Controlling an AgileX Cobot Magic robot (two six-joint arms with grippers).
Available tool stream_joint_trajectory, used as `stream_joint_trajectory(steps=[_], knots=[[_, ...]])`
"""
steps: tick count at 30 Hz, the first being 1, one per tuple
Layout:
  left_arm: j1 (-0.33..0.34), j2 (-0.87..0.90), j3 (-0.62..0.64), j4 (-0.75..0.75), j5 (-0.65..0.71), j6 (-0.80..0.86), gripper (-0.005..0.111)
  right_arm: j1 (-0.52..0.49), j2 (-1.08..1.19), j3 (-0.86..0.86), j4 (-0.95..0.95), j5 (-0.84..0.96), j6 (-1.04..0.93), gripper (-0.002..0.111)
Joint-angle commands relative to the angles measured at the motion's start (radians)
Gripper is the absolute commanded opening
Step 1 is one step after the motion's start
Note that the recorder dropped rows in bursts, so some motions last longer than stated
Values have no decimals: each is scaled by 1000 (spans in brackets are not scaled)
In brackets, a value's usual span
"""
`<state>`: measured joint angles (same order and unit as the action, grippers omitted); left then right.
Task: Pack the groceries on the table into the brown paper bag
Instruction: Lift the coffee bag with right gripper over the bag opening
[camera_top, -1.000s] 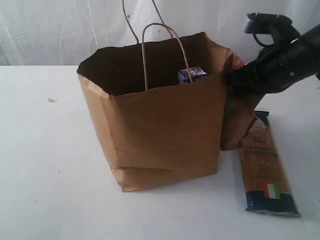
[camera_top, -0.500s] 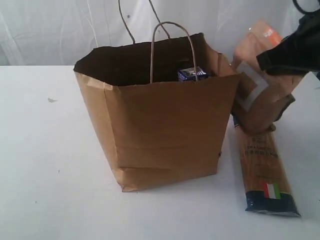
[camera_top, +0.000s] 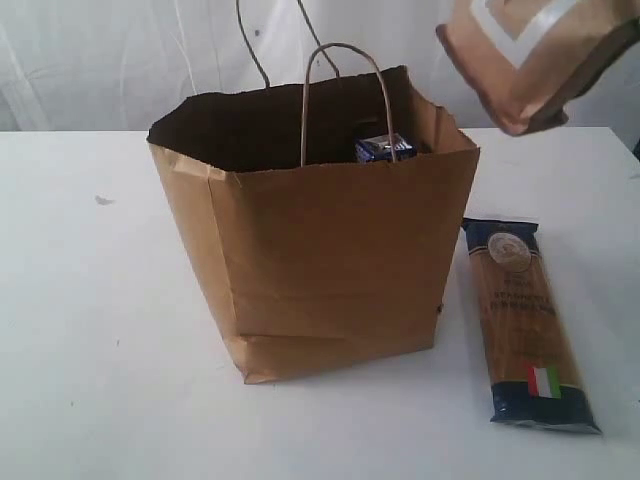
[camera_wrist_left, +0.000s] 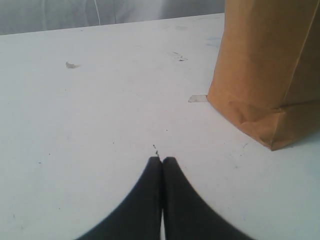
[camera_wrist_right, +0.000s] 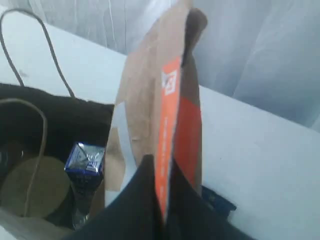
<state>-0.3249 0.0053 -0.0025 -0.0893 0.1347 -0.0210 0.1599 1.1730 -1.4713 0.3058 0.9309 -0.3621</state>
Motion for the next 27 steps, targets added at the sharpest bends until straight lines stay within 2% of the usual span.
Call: stream_joint_trajectory(steps=[1,17,27], knots=[[3,-5,3,-11,-1,-1,0,30,-8,-70,18,-20,9,0],[3,-5,3,-11,-1,-1,0,169,130,-203,14,-43,2,0],[3,-5,3,-11,-1,-1,0,262,196,-207,7,-86,0,0]])
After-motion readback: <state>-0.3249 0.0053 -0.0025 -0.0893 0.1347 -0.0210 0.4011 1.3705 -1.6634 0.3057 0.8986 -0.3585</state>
